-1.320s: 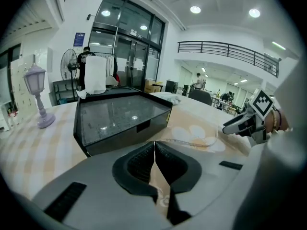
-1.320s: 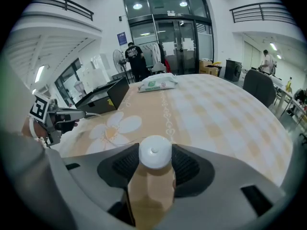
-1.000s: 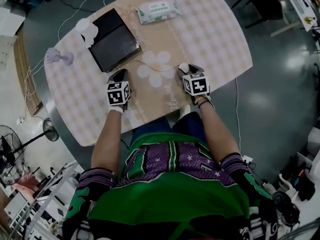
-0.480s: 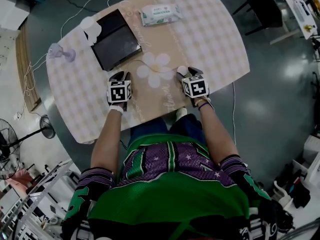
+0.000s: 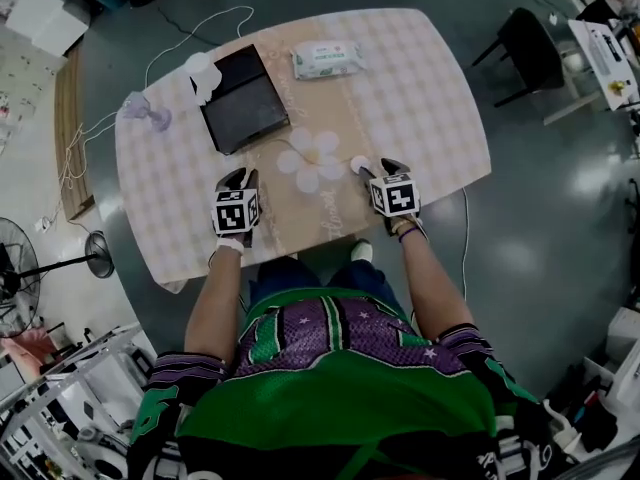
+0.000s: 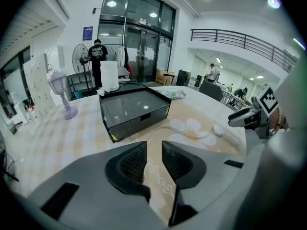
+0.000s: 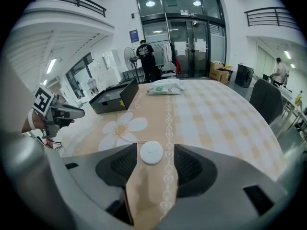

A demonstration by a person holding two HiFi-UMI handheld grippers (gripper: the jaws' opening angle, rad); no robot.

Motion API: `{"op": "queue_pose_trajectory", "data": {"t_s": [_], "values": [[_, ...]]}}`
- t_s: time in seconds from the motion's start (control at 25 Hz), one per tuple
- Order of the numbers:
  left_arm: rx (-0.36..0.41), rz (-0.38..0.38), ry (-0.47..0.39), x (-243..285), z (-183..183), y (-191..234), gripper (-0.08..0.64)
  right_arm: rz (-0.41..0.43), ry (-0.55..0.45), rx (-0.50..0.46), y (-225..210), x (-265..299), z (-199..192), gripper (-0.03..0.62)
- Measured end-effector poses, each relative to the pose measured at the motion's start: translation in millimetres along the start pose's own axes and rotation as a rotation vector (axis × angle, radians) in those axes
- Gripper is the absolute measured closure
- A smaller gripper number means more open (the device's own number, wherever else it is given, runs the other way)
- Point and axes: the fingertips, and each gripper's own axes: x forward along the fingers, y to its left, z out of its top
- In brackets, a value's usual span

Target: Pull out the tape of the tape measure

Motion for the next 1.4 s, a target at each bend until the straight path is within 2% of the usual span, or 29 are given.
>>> {"op": "queue_pose_trajectory", "data": {"t_s": [0.16,0.48,0.6,0.84,1.4], "values": [[-0.019,0.018,-0.034,-25.8,1.0,-4.1,0.451,0.002,-0.041,0.004,-6.7,-19.6,11.7,0.345],[-0.010,0.003,-0.129,-64.7,29.5,-16.9,0.451,0.023,-0.159,0.024,-0.5,-64.9,50.1,0.345],[0.014,-0.010,-0.179,-69.0,55.7,-25.1,0.451,0.019,-0.229,0.026,-3.6,-85.0,76.2,0.347],[0.034,-0.050,-0.271,-97.5,93.9,-44.5,0.451,0.023,-0.321,0.018,5.4,-130.2,102.6,0.347],[0.063,-0.082,-0.492,-164.3,183.3,-61.1,0.451,0.021,-0.473,-0.025,7.3,-197.2,161.8,0.348]]}}
